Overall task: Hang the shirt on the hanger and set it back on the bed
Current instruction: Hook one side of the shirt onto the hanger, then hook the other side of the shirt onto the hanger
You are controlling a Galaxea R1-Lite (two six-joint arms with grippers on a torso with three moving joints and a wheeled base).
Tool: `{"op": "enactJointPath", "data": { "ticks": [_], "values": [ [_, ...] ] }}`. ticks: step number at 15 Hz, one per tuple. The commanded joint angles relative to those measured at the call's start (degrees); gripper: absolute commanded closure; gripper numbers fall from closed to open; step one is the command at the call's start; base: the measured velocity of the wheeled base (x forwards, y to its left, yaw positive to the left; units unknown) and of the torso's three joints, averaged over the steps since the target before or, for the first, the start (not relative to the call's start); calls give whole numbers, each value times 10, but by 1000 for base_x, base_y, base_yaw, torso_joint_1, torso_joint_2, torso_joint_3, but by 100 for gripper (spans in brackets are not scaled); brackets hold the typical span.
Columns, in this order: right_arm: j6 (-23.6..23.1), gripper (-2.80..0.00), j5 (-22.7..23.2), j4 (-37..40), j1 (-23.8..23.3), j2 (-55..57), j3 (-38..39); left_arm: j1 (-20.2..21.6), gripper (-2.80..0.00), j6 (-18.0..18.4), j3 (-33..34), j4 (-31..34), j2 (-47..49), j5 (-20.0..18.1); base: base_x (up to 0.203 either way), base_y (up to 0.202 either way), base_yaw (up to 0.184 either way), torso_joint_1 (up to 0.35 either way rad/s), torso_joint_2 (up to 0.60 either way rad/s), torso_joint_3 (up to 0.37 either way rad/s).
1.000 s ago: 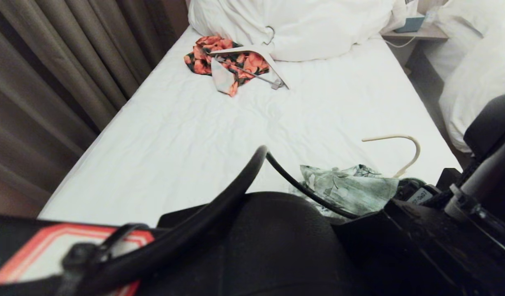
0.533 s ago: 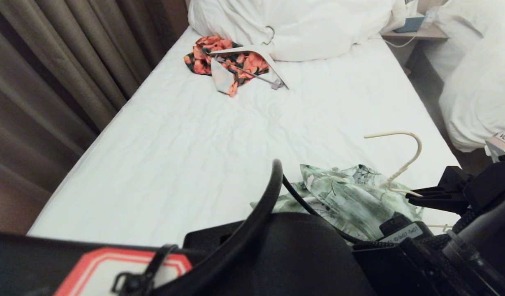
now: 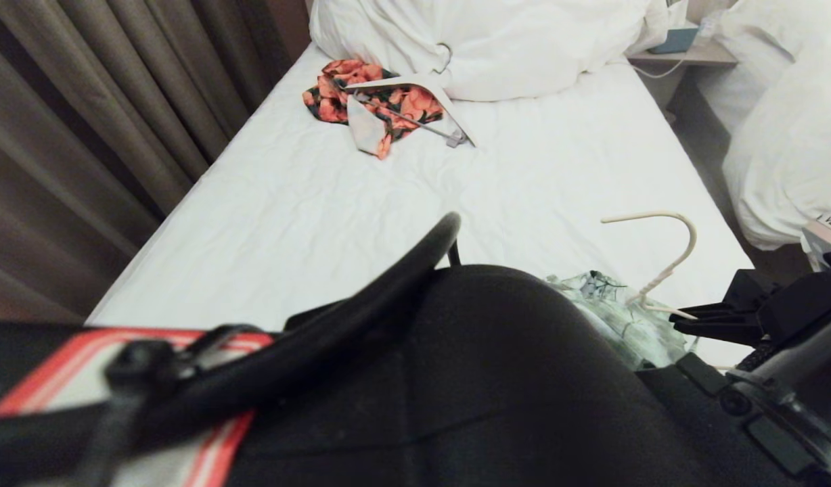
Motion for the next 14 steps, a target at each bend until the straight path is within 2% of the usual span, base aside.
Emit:
{"op": "enactJointPath", "data": {
  "ticks": [1,4,6,9,12,14],
  "values": [
    [-3,0,5,1,1,0,-3,6,-280,-18,-10,45,-8,-34,0,0,0,0,0,0],
    [-3,0,5,2,-5,-3,-7,15,-280,-28,7,55,-26,-33,0,0,0,0,0,0],
    [-3,0,5,2,-6,-4,-6,16,-280,-49,37,53,-62,-26,0,0,0,0,0,0],
    [-3,0,5,2,-2,-9,-10,16,-280,-99,81,51,-105,18,0,0,0,0,0,0],
    [-3,0,5,15,-7,-17,-30,17,-280,-109,148,41,-147,27,0,0,0,0,0,0],
    [-3,0,5,35,-9,-24,-38,18,-280,-110,191,13,-171,42,0,0,0,0,0,0]
  ]
}}
